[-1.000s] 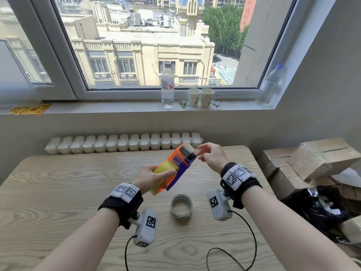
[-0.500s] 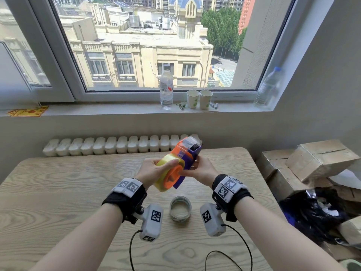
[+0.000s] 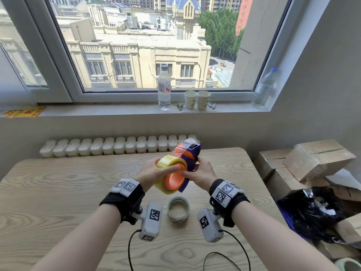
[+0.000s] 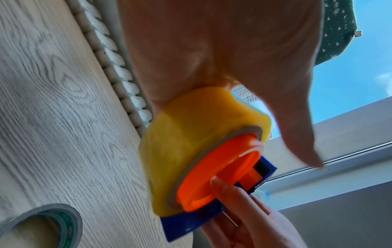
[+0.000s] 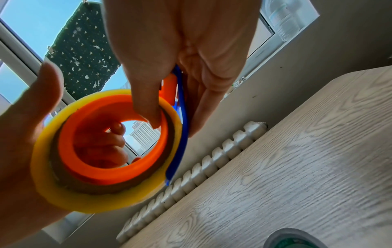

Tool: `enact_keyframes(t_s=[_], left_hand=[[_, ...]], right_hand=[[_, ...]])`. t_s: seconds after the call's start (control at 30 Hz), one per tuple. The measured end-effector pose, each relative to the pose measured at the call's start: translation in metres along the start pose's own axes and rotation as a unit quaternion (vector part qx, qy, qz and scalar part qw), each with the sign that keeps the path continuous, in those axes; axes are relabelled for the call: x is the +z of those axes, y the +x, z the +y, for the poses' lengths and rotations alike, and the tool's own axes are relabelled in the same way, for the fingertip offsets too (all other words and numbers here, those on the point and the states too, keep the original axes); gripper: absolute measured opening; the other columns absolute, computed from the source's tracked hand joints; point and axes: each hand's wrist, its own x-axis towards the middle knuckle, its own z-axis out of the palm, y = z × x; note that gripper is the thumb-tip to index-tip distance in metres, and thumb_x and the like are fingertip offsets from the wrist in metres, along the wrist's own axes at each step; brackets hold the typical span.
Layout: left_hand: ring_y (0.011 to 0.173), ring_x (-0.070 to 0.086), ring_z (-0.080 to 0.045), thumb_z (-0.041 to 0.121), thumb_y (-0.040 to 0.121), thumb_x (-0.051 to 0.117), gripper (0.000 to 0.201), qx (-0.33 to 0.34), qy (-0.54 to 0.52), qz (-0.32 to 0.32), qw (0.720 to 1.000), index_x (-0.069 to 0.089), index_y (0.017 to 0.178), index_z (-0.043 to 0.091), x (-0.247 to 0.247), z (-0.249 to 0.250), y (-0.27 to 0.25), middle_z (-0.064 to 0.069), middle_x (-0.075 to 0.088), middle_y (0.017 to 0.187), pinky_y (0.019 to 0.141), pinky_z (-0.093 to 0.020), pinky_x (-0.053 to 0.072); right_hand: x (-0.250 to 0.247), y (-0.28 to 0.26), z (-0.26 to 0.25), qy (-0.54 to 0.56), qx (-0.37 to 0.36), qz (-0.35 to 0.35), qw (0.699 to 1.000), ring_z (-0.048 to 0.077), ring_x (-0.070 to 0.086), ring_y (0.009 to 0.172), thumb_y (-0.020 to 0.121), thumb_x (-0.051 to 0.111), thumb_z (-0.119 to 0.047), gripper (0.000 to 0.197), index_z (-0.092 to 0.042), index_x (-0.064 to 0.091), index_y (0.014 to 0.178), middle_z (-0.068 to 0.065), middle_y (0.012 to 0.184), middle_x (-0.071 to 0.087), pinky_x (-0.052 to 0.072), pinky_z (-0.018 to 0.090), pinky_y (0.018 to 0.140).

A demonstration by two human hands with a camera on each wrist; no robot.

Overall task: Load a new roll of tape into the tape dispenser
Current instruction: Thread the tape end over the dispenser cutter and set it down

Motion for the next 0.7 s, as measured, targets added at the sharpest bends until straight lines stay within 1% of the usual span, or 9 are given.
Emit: enact_keyframes(t_s=[0.07, 0.13, 0.2, 0.3, 0.4, 0.47, 0.53, 0.63, 0.7], left_hand=[[0.093, 0.068, -0.027, 0.028, 0.049, 0.086, 0.058, -0.007, 0.01, -0.006, 1.0, 0.056, 0.098, 0.02, 0.0, -0.002, 0.002, -0.013, 0.068, 0.104, 0.089, -0.044, 0.053], [0.094, 0.067, -0.025, 0.024, 0.053, 0.087, 0.06, -0.017, 0.026, 0.006, 0.999, 0.051, 0.101, 0.021, 0.0, -0.005, 0.006, -0.011, 0.066, 0.105, 0.089, -0.044, 0.054], [0.095, 0.067, -0.023, 0.03, 0.058, 0.087, 0.059, -0.024, 0.068, 0.021, 0.997, 0.05, 0.102, 0.023, 0.002, -0.008, 0.012, -0.008, 0.066, 0.103, 0.088, -0.044, 0.054], [0.092, 0.066, -0.019, 0.042, 0.06, 0.083, 0.049, -0.028, 0.141, 0.027, 0.989, 0.053, 0.094, 0.024, 0.007, -0.012, 0.017, -0.002, 0.067, 0.096, 0.085, -0.04, 0.054], [0.092, 0.067, -0.019, 0.043, 0.063, 0.082, 0.054, -0.036, 0.151, 0.009, 0.988, 0.055, 0.102, 0.017, 0.014, -0.016, 0.02, -0.006, 0.069, 0.102, 0.082, -0.037, 0.055], [0.092, 0.067, -0.019, 0.041, 0.064, 0.081, 0.058, -0.036, 0.154, 0.007, 0.987, 0.055, 0.11, 0.018, 0.018, -0.016, 0.02, -0.007, 0.068, 0.104, 0.081, -0.038, 0.056], [0.09, 0.068, -0.02, 0.039, 0.066, 0.081, 0.068, -0.026, 0.163, -0.011, 0.986, 0.047, 0.124, 0.028, 0.021, -0.016, 0.02, -0.006, 0.068, 0.101, 0.076, -0.036, 0.057], [0.086, 0.067, -0.016, 0.037, 0.072, 0.076, 0.072, 0.001, 0.202, -0.048, 0.978, 0.036, 0.131, 0.048, 0.026, -0.011, 0.017, 0.004, 0.062, 0.091, 0.071, -0.028, 0.055], [0.095, 0.064, -0.019, 0.044, 0.075, 0.071, 0.07, 0.016, 0.237, -0.055, 0.97, 0.033, 0.133, 0.054, 0.028, -0.009, 0.018, 0.002, 0.057, 0.101, 0.078, -0.03, 0.054]], right_hand=[[-0.002, 0.001, 0.003, -0.008, -0.003, 0.001, 1.0, 0.022, 0.069, 0.089, 0.056, 0.082, -0.023, 0.047, -0.018, 0.062, 0.098, 0.007, 0.095, 0.071, 0.057, 0.046, 0.083], [-0.005, 0.002, 0.006, -0.023, -0.003, 0.006, 1.0, 0.021, 0.068, 0.088, 0.058, 0.081, -0.023, 0.044, -0.017, 0.064, 0.098, 0.005, 0.094, 0.07, 0.057, 0.045, 0.083], [-0.009, 0.003, 0.009, -0.04, 0.0, 0.017, 0.999, 0.021, 0.068, 0.088, 0.063, 0.08, -0.021, 0.037, -0.016, 0.065, 0.096, 0.004, 0.094, 0.07, 0.057, 0.043, 0.083], [-0.015, 0.003, 0.017, -0.051, 0.005, 0.017, 0.999, 0.019, 0.068, 0.086, 0.065, 0.079, -0.022, 0.036, -0.016, 0.067, 0.098, 0.003, 0.094, 0.07, 0.058, 0.042, 0.082], [-0.021, 0.002, 0.025, -0.046, 0.019, 0.024, 0.998, 0.014, 0.068, 0.08, 0.066, 0.078, -0.022, 0.039, -0.016, 0.067, 0.103, 0.0, 0.088, 0.07, 0.059, 0.039, 0.078], [-0.025, 0.002, 0.029, -0.047, 0.026, 0.028, 0.998, 0.01, 0.067, 0.077, 0.066, 0.078, -0.023, 0.04, -0.015, 0.067, 0.103, -0.003, 0.081, 0.069, 0.06, 0.038, 0.076], [-0.028, 0.001, 0.033, -0.056, 0.025, 0.027, 0.998, 0.009, 0.067, 0.076, 0.067, 0.078, -0.025, 0.038, -0.016, 0.067, 0.102, -0.005, 0.079, 0.068, 0.059, 0.035, 0.076], [-0.032, 0.003, 0.038, -0.061, 0.018, 0.017, 0.998, 0.012, 0.067, 0.079, 0.066, 0.079, -0.026, 0.037, -0.017, 0.068, 0.1, 0.0, 0.086, 0.07, 0.059, 0.036, 0.077], [-0.032, 0.003, 0.04, -0.048, 0.015, 0.004, 0.999, 0.014, 0.068, 0.081, 0.066, 0.08, -0.027, 0.039, -0.017, 0.068, 0.101, 0.003, 0.088, 0.071, 0.06, 0.038, 0.076]])
